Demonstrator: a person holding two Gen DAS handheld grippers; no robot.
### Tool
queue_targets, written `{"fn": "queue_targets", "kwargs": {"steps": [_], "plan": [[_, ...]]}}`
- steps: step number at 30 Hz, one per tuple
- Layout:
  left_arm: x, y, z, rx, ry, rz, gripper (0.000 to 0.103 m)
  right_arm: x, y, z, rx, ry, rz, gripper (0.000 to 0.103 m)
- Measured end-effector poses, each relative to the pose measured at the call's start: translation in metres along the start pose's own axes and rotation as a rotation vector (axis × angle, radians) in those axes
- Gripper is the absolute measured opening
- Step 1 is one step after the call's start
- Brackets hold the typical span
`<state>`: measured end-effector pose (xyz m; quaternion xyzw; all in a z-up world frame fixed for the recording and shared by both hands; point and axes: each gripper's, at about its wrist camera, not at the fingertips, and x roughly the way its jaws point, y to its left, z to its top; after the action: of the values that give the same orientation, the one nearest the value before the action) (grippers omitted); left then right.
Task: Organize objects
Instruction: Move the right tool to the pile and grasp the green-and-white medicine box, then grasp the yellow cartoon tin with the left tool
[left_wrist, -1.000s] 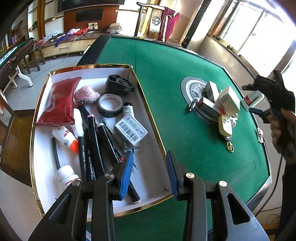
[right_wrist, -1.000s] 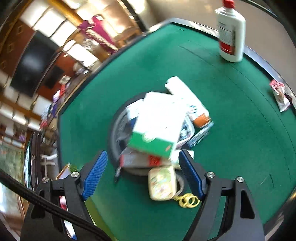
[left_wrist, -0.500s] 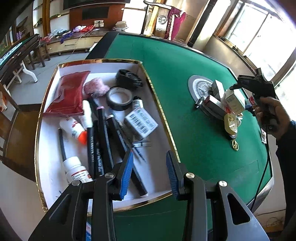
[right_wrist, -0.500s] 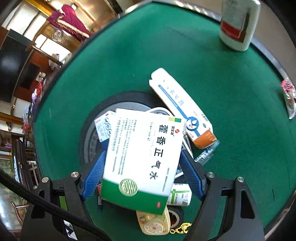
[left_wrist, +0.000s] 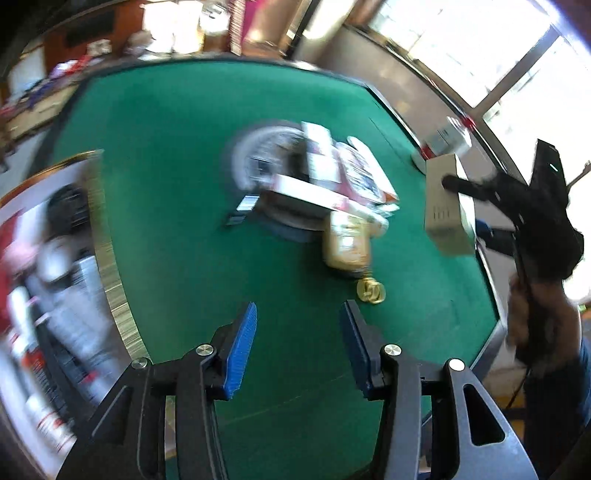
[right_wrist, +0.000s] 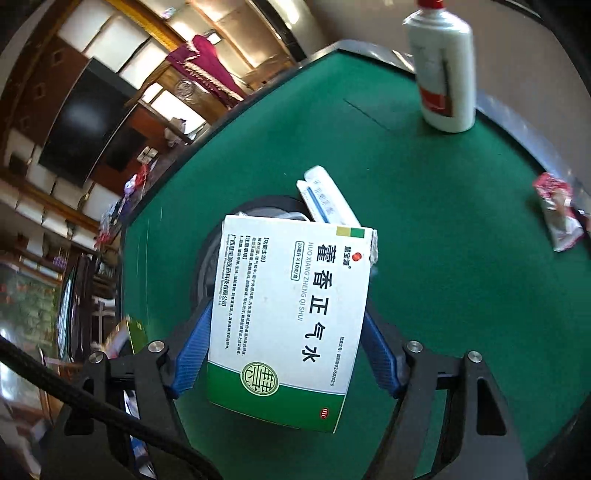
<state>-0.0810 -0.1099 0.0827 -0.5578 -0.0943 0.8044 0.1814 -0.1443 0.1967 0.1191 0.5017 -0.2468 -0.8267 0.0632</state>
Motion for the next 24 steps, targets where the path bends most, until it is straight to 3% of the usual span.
{"fn": "queue_targets", "kwargs": {"steps": [3,8,14,24], "plan": [[0.029,-0.022,0.019,0.018,0.046,-0.021,0.042,-0.005,-0.015,-0.009,-0.009,0.009,-0.004,0.075],[0.068,-0.045,0.043,0.026,0.088,0.035,0.043,-0.020,-0.044,-0.025,-0.010,0.007,-0.025,0.075],[0.100,-0.065,0.049,0.102,0.118,0.113,0.045,-0.027,-0.066,-0.035,0.007,0.030,-0.013,0.075],[0.126,-0.064,0.049,0.100,0.120,0.148,0.042,-0.029,-0.077,-0.045,-0.006,0.063,0.001,0.076]]}}
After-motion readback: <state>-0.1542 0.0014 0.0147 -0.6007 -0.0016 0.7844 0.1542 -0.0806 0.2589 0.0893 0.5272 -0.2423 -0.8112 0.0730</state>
